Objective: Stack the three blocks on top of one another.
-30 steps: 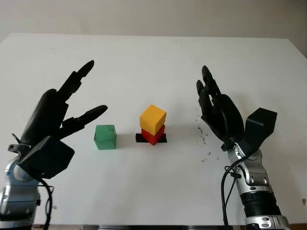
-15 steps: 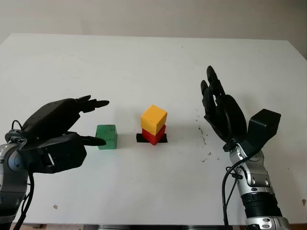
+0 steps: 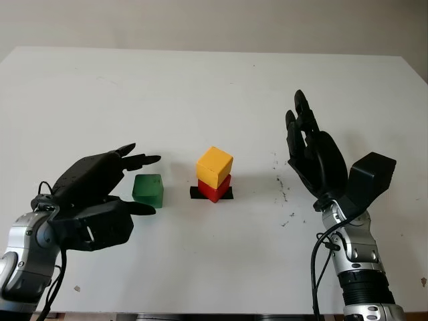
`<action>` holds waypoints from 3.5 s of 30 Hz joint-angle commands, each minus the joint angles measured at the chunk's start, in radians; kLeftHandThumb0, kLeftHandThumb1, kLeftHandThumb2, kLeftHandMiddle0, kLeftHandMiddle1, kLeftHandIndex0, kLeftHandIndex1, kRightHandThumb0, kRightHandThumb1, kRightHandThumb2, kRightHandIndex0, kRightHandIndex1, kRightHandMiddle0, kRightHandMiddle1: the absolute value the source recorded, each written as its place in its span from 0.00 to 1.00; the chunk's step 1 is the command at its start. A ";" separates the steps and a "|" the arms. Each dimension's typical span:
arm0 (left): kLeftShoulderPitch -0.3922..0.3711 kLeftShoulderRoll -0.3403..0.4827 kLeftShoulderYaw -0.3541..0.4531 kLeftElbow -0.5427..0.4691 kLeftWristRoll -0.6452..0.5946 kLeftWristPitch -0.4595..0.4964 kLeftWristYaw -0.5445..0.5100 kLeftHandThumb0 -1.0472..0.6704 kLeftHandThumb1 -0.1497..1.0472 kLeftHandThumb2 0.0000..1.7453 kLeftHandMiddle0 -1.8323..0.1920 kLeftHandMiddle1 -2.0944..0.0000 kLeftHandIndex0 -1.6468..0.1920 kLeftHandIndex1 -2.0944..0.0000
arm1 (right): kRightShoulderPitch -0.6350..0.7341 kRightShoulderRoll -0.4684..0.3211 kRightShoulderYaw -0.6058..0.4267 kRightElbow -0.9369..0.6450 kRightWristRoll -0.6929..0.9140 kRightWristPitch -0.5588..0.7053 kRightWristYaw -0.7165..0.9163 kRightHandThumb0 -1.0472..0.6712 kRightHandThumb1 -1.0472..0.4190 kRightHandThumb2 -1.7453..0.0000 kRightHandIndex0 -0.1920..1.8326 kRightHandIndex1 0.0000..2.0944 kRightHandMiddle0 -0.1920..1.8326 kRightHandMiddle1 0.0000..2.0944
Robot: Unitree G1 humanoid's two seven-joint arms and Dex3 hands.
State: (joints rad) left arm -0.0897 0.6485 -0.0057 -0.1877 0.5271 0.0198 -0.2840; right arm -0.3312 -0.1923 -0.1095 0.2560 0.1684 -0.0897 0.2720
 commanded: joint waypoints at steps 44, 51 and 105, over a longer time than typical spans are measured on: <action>-0.444 0.123 0.032 0.015 -0.063 -0.300 -0.039 0.37 0.91 0.03 0.65 0.96 0.53 0.48 | 0.003 0.015 0.007 0.000 0.004 0.001 0.023 0.15 0.00 0.73 0.00 0.00 0.00 0.00; -0.688 0.122 -0.060 0.169 -0.210 -0.300 -0.273 0.40 0.92 0.03 0.68 0.98 0.59 0.41 | 0.013 0.009 0.012 -0.010 -0.005 -0.002 0.026 0.16 0.00 0.72 0.00 0.00 0.00 0.00; -0.948 -0.036 -0.285 0.397 -0.206 -0.185 -0.643 0.36 1.00 0.05 0.74 0.98 0.72 0.28 | 0.045 0.065 0.044 -0.046 -0.040 0.018 -0.037 0.16 0.00 0.73 0.00 0.00 0.00 0.03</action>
State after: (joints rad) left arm -1.0359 0.6174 -0.2852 0.2190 0.3229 -0.1688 -0.9225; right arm -0.2945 -0.1302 -0.0685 0.2345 0.1259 -0.0769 0.2382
